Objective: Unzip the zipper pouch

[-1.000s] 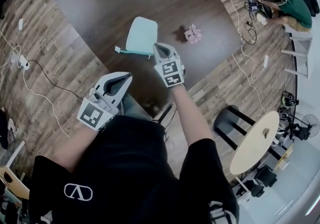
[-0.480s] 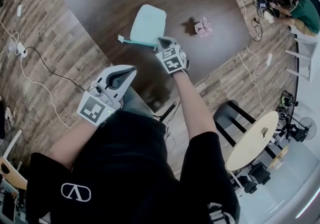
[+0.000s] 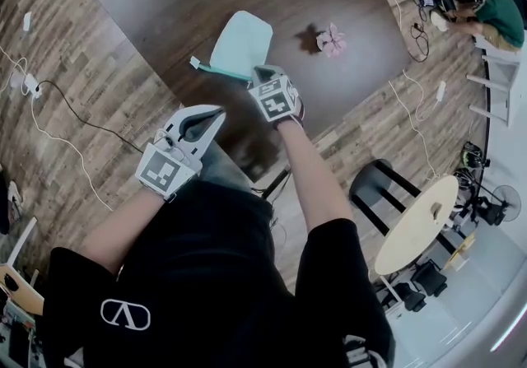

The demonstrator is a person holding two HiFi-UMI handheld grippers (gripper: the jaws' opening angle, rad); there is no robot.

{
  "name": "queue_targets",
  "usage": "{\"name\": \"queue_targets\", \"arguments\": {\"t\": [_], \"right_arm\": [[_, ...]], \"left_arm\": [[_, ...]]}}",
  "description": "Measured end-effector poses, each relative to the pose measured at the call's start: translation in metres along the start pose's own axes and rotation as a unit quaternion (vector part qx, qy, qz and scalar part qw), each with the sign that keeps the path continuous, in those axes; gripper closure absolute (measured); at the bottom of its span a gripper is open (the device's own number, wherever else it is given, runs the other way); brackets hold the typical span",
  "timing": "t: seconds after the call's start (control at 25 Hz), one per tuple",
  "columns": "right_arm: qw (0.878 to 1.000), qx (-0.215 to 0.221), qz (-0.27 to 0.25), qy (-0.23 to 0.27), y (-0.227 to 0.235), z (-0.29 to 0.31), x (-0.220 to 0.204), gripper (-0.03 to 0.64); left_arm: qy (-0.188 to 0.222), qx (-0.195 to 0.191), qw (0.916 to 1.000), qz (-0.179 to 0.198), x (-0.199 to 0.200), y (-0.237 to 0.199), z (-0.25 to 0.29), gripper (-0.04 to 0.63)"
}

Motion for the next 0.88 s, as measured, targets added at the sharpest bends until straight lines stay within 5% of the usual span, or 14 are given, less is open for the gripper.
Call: {"name": "queue_targets", "arguments": {"t": [0.52, 0.72, 0.88], "right_arm": [[1.000, 0.001, 0.030, -0.002, -0.006, -0.001, -0.008, 0.618], [1.000, 0.008, 0.027, 0.000, -0.013, -0.002, -0.014, 0.618], [0.999, 0.007, 0.033, 0.005, -0.017, -0.003, -0.016, 0.618]], "left_arm": [[-0.114, 0.015, 0.9934, 0.005, -0.091, -0.005, 0.050, 0.592], [-0.209, 0.005, 0.9779, 0.009, -0.141, 0.000, 0.075, 0.580], [-0.262, -0.007, 0.9649, -0.011, -0.168, 0.006, 0.091, 0.485]]}}
Point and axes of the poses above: the fingertips, and each gripper's own axes: z forward along the fingers, y to its right, x out of its top, the point moved 1 cm from there along -z, backward along the fingers, and after that the axes turned 7 degrees about x, right-handed, at the moved point
